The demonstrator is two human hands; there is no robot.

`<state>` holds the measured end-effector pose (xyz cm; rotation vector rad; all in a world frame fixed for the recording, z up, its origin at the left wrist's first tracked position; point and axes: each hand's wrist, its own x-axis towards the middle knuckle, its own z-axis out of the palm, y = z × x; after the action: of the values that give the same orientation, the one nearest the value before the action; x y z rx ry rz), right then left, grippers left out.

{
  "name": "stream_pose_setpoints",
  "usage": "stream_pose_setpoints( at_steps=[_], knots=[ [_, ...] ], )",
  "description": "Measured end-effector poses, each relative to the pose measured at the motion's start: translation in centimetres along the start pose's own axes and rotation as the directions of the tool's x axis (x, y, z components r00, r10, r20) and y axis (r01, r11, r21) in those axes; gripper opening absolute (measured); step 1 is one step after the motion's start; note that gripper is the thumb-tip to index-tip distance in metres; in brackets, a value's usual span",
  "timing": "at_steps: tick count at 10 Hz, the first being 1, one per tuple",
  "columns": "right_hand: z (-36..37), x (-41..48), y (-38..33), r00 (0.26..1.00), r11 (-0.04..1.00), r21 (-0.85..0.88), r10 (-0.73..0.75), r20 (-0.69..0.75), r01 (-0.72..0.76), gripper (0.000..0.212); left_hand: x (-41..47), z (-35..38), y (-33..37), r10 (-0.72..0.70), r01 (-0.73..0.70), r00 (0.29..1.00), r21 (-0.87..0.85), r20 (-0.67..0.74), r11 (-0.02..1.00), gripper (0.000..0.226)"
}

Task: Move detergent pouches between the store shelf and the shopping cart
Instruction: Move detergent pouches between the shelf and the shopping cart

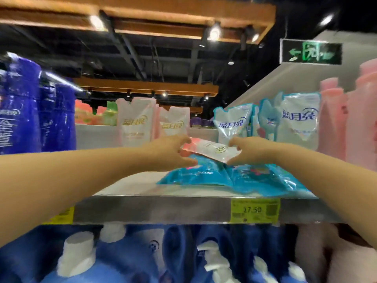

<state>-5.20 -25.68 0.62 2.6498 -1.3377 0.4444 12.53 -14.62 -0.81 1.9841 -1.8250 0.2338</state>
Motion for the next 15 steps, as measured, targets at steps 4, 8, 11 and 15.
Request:
stream_pose_setpoints(
  at_steps=[4, 8, 11, 15],
  knots=[
    [1.5, 10.0, 2.4, 0.916, 0.974, 0.076, 0.175, 0.36, -0.215, 0.106, 11.7, 2.8, -2.2, 0.207, -0.211, 0.977, 0.096, 0.046, 0.973, 0.084],
    [0.7, 9.6, -1.0, 1.0, 0.894, -0.448, 0.023, -0.009, -0.024, 0.012, 15.1, 4.9, -1.8, 0.26, -0.269, 0.96, 0.083, 0.109, 0.959, 0.082],
    [-1.8, 7.9, 0.1, 0.885, 0.843, -0.514, -0.107, -0.453, -0.161, 0.032, 14.8, 3.2, -2.3, 0.269, -0.268, 0.963, 0.026, -0.03, 0.963, 0.098],
    [-9.7, 0.4, 1.7, 0.575, 0.906, -0.417, -0.304, -0.76, -0.072, 0.023, 9.9, 2.3, 6.0, 0.24, -0.376, 0.925, -0.625, -0.294, 0.684, 0.056]
  ],
)
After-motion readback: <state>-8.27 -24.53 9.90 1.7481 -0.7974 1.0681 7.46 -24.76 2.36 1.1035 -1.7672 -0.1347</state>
